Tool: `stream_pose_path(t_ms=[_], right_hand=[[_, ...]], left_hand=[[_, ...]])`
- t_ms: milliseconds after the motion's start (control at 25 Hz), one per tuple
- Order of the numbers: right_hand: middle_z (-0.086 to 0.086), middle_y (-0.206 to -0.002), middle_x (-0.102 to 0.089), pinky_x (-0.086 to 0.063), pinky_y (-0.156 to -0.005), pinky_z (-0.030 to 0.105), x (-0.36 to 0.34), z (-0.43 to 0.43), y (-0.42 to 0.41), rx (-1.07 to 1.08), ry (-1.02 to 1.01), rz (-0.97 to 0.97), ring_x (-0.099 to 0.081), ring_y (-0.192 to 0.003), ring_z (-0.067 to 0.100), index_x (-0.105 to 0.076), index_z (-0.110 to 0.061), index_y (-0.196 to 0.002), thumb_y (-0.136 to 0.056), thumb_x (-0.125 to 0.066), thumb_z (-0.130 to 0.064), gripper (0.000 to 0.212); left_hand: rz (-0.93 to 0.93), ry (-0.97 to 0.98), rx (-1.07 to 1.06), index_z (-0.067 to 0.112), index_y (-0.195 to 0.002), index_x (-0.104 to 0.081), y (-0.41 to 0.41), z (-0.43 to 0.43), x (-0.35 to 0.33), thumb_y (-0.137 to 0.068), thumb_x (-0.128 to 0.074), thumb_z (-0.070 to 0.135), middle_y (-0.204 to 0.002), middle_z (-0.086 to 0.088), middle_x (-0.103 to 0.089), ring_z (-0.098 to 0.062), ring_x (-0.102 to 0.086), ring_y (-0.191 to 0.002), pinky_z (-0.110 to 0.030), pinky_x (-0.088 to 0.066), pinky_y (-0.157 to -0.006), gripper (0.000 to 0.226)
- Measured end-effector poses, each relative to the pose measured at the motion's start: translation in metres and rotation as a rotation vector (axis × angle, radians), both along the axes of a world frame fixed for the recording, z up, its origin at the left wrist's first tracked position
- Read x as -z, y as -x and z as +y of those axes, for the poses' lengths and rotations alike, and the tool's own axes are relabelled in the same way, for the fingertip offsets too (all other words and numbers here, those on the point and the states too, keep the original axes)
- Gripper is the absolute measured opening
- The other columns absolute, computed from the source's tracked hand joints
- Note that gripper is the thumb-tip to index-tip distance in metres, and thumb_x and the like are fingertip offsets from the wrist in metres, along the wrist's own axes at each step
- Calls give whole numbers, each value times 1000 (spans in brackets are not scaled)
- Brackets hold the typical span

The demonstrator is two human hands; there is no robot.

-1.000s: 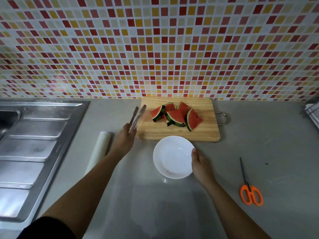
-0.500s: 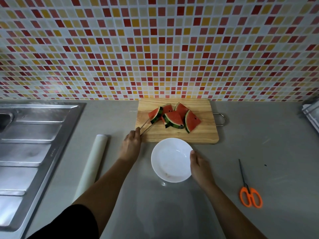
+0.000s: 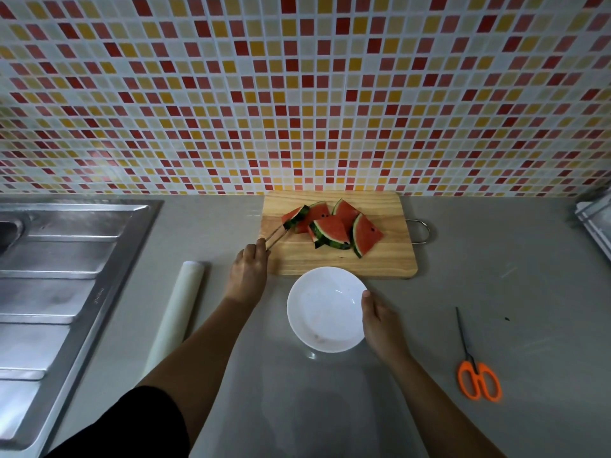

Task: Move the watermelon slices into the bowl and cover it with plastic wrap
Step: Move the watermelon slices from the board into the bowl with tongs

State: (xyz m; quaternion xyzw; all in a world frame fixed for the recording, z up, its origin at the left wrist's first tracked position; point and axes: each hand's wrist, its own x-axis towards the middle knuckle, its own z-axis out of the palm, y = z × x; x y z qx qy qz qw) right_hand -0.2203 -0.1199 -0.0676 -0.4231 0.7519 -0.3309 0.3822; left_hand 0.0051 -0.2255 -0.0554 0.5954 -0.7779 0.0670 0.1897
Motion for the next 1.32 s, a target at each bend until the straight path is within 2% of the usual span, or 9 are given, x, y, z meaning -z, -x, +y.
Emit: stream_pose_path(t_ms=[200,320,440,640,800,880,1000,1200,1320], right_hand=[[0,-89,-60,-41,-78,29,0,1,-2,27,13,-68,-56,-86,19,-66,-10,-101,-100,-30,-38,45],[1,-83,-59,-40,-75,30,-1,2,-2,49,2,-78,-56,-82,20,-66,-9,-95,-99,-29,-38,47],[0,-73,-58,-39,-71,30,-1,0,-2,44,-9,-62,-55,-77,21,-65,-8,-88,-99,-29,-38,48],[-5,-71,-54,-38,-74,30,0,-3,-2,63,-14,-71,-53,-77,21,-65,-12,-90,-99,-29,-39,45],[0,-75,-55,-38,-74,30,-1,-5,-3,53,-19,-59,-53,-77,21,-66,-7,-94,-99,-28,-39,49],[2,-79,-58,-38,-74,30,-2,-5,-3,49,-9,-54,-53,-80,22,-66,-8,-94,-99,-29,-38,48],[3,-84,-59,-38,-76,30,-3,-6,-2,43,-18,-52,-54,-82,23,-66,-11,-94,-99,-29,-40,47],[7,-83,-63,-41,-74,31,-2,-6,-2,30,-16,-62,-59,-82,26,-64,-12,-87,-99,-28,-39,47],[6,-80,-63,-39,-70,29,-2,-6,-2,38,-13,-70,-60,-79,24,-65,-11,-88,-99,-28,-38,47]], left_hand=[[70,138,71,-11,-100,-64,-11,11,-14,-81,-67,-2,-72,-26,-62,-40,-61,-57,-39,-52,-48,21],[127,292,166,-7,-103,-65,-25,42,-23,-86,-61,6,-75,-20,-64,-34,-61,-60,-36,-52,-52,22],[163,300,298,-1,-113,-60,-44,87,-26,-89,-58,14,-83,-17,-66,-27,-61,-70,-36,-52,-62,28],[61,212,434,-2,-111,-62,-53,122,-36,-88,-57,15,-83,-16,-67,-26,-63,-70,-33,-52,-68,29],[-147,138,483,-5,-101,-70,-27,117,-45,-88,-49,13,-76,-15,-67,-29,-64,-61,-32,-54,-55,30],[-179,72,473,-4,-103,-69,-16,117,-47,-84,-60,11,-75,-13,-67,-27,-64,-59,-31,-54,-51,26],[-170,-90,441,-3,-108,-67,-7,122,-55,-71,-80,12,-73,-12,-66,-23,-63,-56,-30,-54,-48,42],[52,-288,410,2,-113,-64,-16,117,-74,-75,-76,13,-77,-11,-67,-23,-64,-62,-28,-52,-55,42],[345,-470,241,20,-98,-70,-22,91,-84,-85,-66,23,-71,4,-65,-4,-56,-58,-9,-38,-55,14]])
